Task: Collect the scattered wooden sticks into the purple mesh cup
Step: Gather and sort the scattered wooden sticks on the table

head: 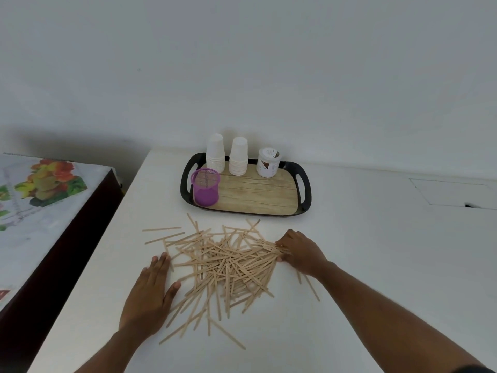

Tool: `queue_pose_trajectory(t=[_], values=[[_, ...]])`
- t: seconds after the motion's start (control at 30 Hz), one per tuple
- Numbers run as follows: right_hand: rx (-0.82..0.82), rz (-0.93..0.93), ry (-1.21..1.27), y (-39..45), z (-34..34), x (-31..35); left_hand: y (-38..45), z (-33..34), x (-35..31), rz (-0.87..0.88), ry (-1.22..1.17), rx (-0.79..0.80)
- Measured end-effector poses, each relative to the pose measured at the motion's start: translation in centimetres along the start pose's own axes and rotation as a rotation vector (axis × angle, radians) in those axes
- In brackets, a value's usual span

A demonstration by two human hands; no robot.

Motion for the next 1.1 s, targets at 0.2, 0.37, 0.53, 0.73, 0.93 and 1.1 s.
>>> queue_pose_trajectory(t=[0.2,0.37,0.53,0.73,0.93,1.1], values=[[-0.077,-0.002,-0.038,-0.4,0.1,0.2,0.0,0.4,0.3,0.003,0.001,-0.002],[-0.103,-0.025,-0.082,-0.5,0.2,0.3,0.0,0.3,0.4,0.008,0.002,-0.002],[-0.114,-0.044,-0.113,-0.5,0.1,0.3,0.1,0.3,0.5,0.005,0.002,-0.011],[-0.154,-0.072,-0.144,-0.4,-0.6,0.0,0.5,0.5,0.6,-0.006,-0.029,-0.021],[-0.175,-0.028,-0.146,-0.7,-0.8,-0.6,1.5,0.4,-2.5,-0.133,-0.192,-0.048],[-0.119,-0.027,-0.091,-1.0,-0.3,-1.0,2.4,0.5,-5.6,-0.087,-0.183,-0.060]])
Point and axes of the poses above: each hand's wrist, its own y-axis towards the middle knuckle, its own z-axis out of the palm, x = y × z, the point moved 2 cm from there along y, towards the middle knuckle, and after that the axes turned 1 degree about -z, right-handed, at the moved point
